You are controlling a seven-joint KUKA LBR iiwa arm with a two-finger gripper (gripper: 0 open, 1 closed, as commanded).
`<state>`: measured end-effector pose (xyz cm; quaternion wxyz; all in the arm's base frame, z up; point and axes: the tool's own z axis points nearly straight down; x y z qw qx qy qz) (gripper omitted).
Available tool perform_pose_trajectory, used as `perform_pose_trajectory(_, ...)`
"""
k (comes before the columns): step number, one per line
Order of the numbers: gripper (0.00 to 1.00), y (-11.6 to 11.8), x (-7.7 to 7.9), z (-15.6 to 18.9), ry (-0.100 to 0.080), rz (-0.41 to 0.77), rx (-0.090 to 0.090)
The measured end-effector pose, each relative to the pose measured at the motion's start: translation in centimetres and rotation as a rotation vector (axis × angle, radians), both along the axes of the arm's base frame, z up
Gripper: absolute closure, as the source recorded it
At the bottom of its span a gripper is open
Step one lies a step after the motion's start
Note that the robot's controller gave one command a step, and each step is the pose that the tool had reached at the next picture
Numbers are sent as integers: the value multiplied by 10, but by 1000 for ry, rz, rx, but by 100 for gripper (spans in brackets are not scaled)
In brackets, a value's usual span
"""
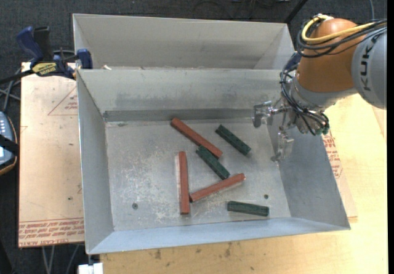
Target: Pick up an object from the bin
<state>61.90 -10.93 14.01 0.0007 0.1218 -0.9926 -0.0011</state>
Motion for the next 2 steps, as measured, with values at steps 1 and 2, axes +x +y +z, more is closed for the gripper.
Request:
perform_pose_trajectory(1, 0, 0, 1, 2, -4, 0, -1)
perform_pose_trajectory(2, 0, 10, 5, -6, -4, -31, -1)
